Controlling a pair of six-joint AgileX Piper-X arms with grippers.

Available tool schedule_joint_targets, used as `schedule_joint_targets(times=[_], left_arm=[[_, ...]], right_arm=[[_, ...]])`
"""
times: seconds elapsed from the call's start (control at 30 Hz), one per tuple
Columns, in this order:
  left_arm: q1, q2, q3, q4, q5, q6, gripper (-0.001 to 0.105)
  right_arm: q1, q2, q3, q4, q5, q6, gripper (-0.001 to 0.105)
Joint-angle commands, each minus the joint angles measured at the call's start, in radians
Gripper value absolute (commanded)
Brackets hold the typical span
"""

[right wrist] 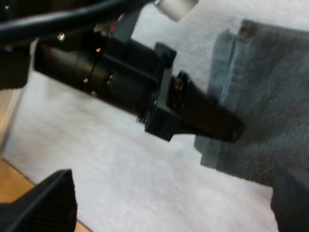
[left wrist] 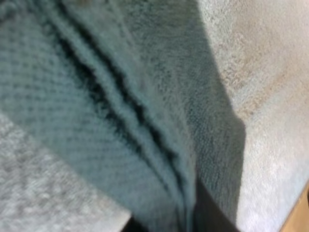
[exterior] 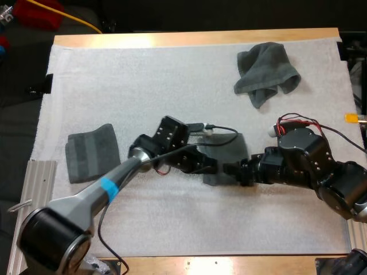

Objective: Pick towel from pile, fold and stack

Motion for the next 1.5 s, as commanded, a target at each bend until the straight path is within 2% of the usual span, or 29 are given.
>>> schedule_joint_targets(times=[0.0,0.43,0.6,0.87,0.97,1.3,1.47], left_arm=[[0.016,-0.026,-0.007,0.028,-0.003,0.032,0.000],[0.244,-0.182,-0.013,0.256,-0.041,0.250,0.000],[0.337,-0.190,-0.081,0.437,-0.150,0.419,0.000],[0.444,-0.190,-0.214,0.564,-0.298,0.568,0.000],[0.483,-0.190,-0.246,0.599,-0.327,0.622,0.000],[0.614,-0.190,-0.251,0.688,-0.348,0.708,0.000],[0.667,-0.190,-0.251,0.729,-0.412,0.711,0.000]], right_arm=[[0.002,-0.005,-0.004,-0.015,-0.024,0.000,0.079],[0.002,-0.005,-0.004,-0.021,-0.032,0.000,0.079],[0.002,-0.005,-0.004,-0.021,-0.032,0.000,0.079],[0.002,-0.005,-0.004,-0.021,-0.046,0.000,0.079],[0.002,-0.005,-0.004,-0.021,-0.046,0.000,0.079],[0.002,-0.005,-0.004,-0.021,-0.046,0.000,0.079],[0.002,-0.005,-0.004,-0.019,-0.046,0.000,0.079]])
